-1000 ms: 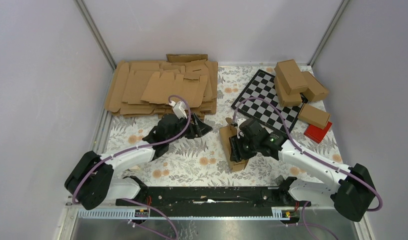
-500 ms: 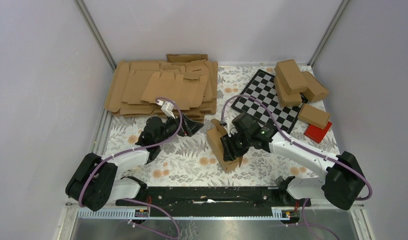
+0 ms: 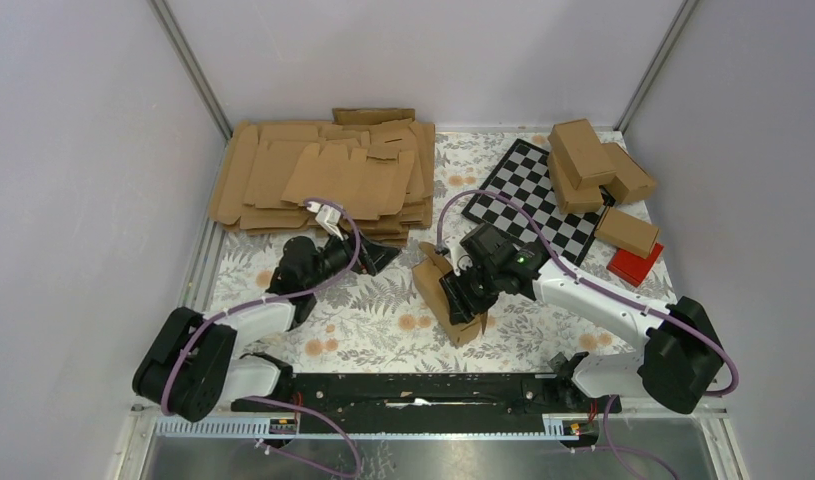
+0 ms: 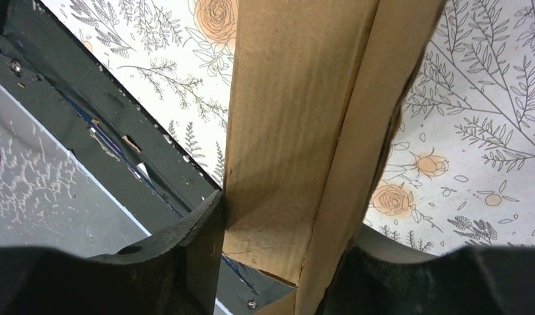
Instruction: Fold the paper box
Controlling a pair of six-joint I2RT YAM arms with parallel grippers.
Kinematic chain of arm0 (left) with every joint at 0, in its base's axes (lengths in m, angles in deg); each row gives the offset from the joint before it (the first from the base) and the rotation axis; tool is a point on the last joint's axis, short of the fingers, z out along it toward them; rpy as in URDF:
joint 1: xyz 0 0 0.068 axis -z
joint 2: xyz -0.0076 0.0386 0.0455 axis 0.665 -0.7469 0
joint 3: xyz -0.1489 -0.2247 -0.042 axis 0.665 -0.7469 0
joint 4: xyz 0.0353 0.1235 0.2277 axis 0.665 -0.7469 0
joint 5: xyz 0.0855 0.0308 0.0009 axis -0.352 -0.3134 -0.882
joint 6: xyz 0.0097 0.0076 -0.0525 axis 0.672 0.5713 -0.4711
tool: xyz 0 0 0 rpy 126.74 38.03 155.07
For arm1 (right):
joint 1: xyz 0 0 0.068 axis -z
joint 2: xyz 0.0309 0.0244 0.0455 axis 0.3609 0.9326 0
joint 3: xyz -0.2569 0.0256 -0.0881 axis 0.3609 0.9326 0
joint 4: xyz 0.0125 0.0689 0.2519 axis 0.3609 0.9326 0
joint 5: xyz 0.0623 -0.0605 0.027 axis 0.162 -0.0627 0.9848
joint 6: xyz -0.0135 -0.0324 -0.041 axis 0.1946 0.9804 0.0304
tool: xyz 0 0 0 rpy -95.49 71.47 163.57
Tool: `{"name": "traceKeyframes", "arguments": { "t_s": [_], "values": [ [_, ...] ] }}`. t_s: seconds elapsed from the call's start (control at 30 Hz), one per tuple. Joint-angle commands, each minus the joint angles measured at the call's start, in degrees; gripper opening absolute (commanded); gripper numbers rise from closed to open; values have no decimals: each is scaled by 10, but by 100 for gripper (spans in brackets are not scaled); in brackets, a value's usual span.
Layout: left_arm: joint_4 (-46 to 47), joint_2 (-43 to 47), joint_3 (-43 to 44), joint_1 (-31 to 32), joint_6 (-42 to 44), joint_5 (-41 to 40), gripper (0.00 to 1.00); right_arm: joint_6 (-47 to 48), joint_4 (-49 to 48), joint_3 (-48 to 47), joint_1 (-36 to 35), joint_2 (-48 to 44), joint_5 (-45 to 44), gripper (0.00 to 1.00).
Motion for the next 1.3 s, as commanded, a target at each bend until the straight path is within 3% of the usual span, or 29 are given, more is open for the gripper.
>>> {"name": "traceKeyframes", "arguments": {
  "t_s": [0.0, 0.2, 0.47, 0.57, 0.7, 0.87, 0.97, 1.03, 1.13, 1.17, 1.23, 1.27],
  "values": [
    [86, -60, 24, -1, 8, 91, 88, 11, 28, -23, -4, 3, 29, 43],
    [213, -158, 46, -1, -60, 198, 86, 14, 29, -26, -5, -1, 62, 42],
    [266, -230, 80, 11, -111, 238, 86, 10, 28, -26, -7, 3, 73, 41],
    [233, -236, 98, 24, -99, 231, 78, 9, 28, -28, -7, 5, 74, 41],
    [108, -222, 128, 45, -32, 205, 68, 8, 28, -31, -8, 8, 74, 40],
    [41, -183, 128, 59, 22, 172, 38, 4, 29, -37, -8, 16, 70, 39],
    [-4, -156, 127, 67, 57, 141, 32, 3, 31, -42, -8, 18, 70, 38],
    [-19, -139, 122, 68, 65, 120, 37, 2, 32, -43, -8, 16, 70, 38],
    [-32, -124, 116, 66, 71, 94, 73, 4, 35, -44, -8, 15, 72, 38],
    [-22, -126, 115, 66, 68, 96, 81, 4, 34, -42, -8, 14, 72, 38],
    [12, -150, 126, 66, 53, 132, 86, 4, 34, -41, -9, 15, 71, 38],
    [13, -167, 140, 66, 49, 151, 82, 4, 35, -43, -9, 17, 70, 38]
  ]
}}
